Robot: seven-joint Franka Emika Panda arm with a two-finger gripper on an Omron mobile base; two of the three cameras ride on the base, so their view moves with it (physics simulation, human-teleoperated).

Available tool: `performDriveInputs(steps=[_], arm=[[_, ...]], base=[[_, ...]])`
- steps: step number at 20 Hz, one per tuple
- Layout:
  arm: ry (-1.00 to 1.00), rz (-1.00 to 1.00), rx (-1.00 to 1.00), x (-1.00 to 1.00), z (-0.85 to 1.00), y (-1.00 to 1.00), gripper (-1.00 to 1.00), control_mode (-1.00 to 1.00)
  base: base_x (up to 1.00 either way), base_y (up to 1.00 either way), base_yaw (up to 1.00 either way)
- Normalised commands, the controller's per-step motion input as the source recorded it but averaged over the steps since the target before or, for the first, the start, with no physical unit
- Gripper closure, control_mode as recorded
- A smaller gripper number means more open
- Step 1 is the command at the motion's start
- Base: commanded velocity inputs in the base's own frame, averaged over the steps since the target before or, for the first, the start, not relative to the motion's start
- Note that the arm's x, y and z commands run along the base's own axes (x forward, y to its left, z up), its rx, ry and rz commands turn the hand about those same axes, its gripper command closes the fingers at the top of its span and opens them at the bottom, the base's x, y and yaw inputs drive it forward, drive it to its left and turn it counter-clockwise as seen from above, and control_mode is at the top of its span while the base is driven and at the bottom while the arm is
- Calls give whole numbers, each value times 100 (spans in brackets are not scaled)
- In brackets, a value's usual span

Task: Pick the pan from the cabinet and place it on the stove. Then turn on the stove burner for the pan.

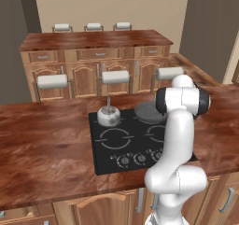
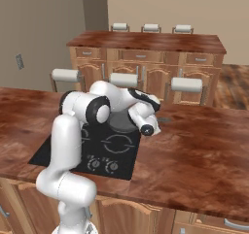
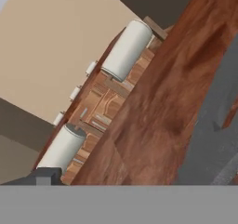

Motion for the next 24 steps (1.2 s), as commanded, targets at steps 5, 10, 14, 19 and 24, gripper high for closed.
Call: performDriveInputs(steps=[5, 10, 14, 19, 24], arm=[[9, -3, 4, -18, -5, -9, -100, -100], [8, -2, 3, -23, 0, -4, -100, -100], [8, -2, 1, -18, 0, 0, -100, -100], [6, -2, 0, -18, 3, 0, -100, -100], [10, -1, 0, -3, 0, 0, -100, -100]], base=[[0, 0, 0], [0, 0, 0], [0, 0, 0], [0, 0, 0], [0, 0, 0]])
